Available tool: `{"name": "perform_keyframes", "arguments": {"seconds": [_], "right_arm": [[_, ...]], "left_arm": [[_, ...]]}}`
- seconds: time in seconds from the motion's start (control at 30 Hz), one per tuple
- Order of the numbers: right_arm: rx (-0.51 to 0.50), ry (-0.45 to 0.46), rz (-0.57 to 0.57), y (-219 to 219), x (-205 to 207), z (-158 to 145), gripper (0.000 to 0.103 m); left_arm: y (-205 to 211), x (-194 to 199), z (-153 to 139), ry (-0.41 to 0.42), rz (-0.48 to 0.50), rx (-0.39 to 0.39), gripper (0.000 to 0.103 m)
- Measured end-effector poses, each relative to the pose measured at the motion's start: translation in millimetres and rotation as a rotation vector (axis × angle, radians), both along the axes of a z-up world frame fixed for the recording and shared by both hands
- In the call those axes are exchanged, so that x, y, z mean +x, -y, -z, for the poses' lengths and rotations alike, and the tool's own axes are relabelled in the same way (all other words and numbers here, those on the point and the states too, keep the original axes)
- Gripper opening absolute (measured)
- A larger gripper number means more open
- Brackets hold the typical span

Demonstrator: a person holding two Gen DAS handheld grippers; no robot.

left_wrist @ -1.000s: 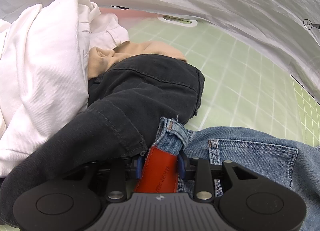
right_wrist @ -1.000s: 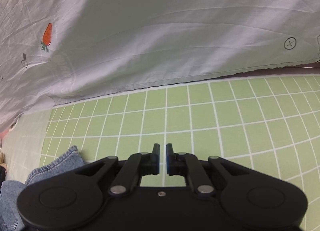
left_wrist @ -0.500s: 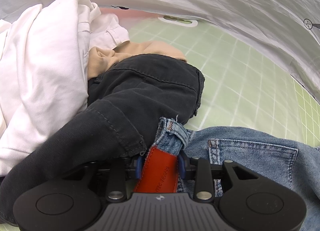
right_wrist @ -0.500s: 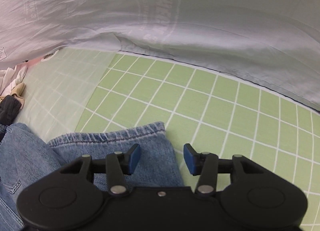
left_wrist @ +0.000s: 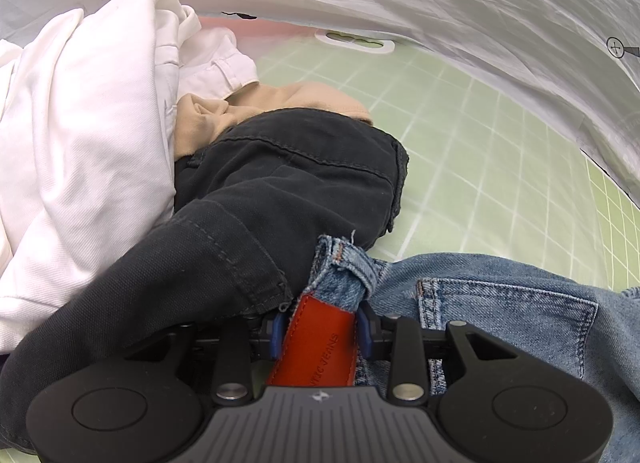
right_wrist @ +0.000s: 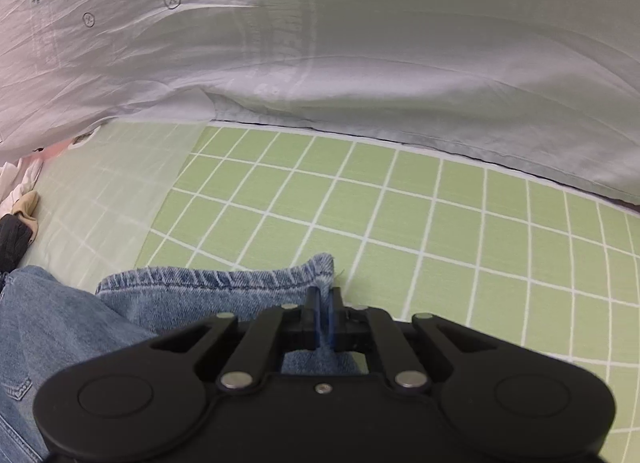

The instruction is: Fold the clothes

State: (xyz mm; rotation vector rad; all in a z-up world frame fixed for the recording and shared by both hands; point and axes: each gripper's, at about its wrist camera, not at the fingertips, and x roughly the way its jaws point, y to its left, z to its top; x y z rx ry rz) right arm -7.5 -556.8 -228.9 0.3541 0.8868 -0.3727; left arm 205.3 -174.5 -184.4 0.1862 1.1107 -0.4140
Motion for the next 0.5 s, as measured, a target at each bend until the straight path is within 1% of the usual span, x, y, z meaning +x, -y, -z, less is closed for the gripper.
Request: {"name": "perform_keyframes", "arguments": {"seconds": [0.1,0.2,0.33,0.4,0.5], "right_arm": [[0.015,0.009,0.105,16.9,-20.0,1.1,0.003],[0.058,0.034,0.237,38.4,-46.3,2.7,0.003],[0.161,0.106,0.464,74.8,-93.3,3.8,0.003],[0.170,0.121,0.545,86.9,-114.3,3.5,0.003],[0.102,0.099,0.610,98.4,-141.6,-3.2,0.003]], "left_arm": [[0.6,-0.3,0.0,-0.001,0.004,0.001,0.040],[2.1,-0.9,0.1,-0.001,0.010,0.003,0.043],[4.6,-1.9,0.2,-0.001,0.022,0.005,0.047],[4.7,-2.0,0.2,-0.001,0.023,0.006,0.047],[5.1,-2.6,0.0,-0.001,0.018,0.006,0.047]]}}
